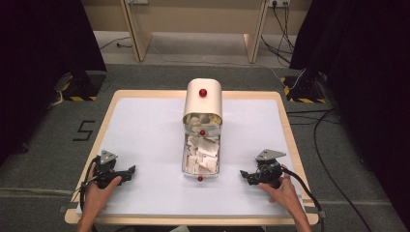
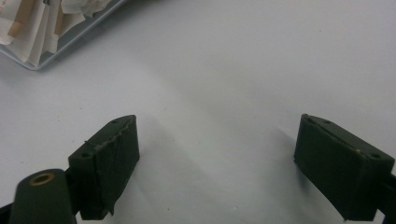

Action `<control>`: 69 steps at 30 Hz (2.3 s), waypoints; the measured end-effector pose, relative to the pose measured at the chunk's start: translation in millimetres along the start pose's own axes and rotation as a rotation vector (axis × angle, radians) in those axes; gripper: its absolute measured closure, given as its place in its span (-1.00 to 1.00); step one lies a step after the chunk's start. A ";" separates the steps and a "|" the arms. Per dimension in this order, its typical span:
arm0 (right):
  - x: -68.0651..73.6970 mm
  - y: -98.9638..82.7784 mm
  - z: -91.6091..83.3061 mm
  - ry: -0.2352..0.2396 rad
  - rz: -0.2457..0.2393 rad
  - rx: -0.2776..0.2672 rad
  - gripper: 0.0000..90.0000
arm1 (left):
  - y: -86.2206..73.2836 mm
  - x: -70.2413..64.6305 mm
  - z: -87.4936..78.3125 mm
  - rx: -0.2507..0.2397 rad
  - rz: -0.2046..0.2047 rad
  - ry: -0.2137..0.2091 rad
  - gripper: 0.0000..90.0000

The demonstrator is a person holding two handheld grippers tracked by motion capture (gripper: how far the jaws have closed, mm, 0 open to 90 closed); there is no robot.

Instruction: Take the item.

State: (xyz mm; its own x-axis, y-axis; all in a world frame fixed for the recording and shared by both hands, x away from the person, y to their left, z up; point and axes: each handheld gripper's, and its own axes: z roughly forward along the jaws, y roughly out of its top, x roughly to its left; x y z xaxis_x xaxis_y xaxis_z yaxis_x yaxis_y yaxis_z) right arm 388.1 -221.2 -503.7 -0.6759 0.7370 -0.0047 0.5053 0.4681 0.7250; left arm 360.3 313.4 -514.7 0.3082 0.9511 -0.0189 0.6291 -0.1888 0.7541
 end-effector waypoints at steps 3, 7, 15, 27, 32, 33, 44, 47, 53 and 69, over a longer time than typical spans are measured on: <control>0.2 0.0 0.0 -0.001 -0.001 0.000 -0.68 | 0.0 0.0 0.0 0.000 0.000 0.000 -0.75; 0.1 0.1 0.0 0.000 0.000 0.000 -0.68 | 0.0 0.0 0.0 0.001 0.000 0.000 -0.75; 0.1 0.1 0.0 0.000 0.000 0.000 -0.68 | 0.0 0.0 0.0 0.000 0.000 0.000 -0.75; 1.1 -0.2 -1.6 -0.004 0.000 -0.004 -0.63 | 0.0 0.1 0.0 0.000 0.000 -0.001 -0.75; 2.7 4.2 -8.3 -0.015 0.016 -0.056 -0.64 | 0.0 0.2 0.0 0.000 -0.001 -0.001 -0.75; 2.7 4.2 -8.3 -0.015 0.016 -0.056 -0.64 | 0.0 0.2 0.0 0.000 -0.001 -0.001 -0.75; 30.1 29.3 -35.9 0.034 -0.017 -0.236 -0.53 | 0.0 0.2 0.0 0.000 -0.001 -0.001 -0.75; 36.6 34.8 -39.5 0.044 -0.033 -0.252 -0.51 | 0.0 0.1 0.0 0.000 -0.001 -0.001 -0.75; 50.6 43.9 -41.8 0.085 -0.060 -0.268 -0.45 | 0.0 0.2 0.0 0.000 -0.001 -0.001 -0.75; 81.6 62.4 -35.3 0.175 -0.166 -0.247 -0.15 | 0.1 0.1 0.0 0.001 0.000 -0.001 -0.75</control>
State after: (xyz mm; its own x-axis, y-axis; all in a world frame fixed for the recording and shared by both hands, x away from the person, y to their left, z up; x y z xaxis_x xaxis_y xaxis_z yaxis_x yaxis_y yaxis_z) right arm 345.5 -149.0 -434.5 -0.8304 0.5562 -0.0338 0.2504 0.4266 0.8691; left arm 360.4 313.5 -514.6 0.3084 0.9511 -0.0195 0.6297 -0.1887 0.7536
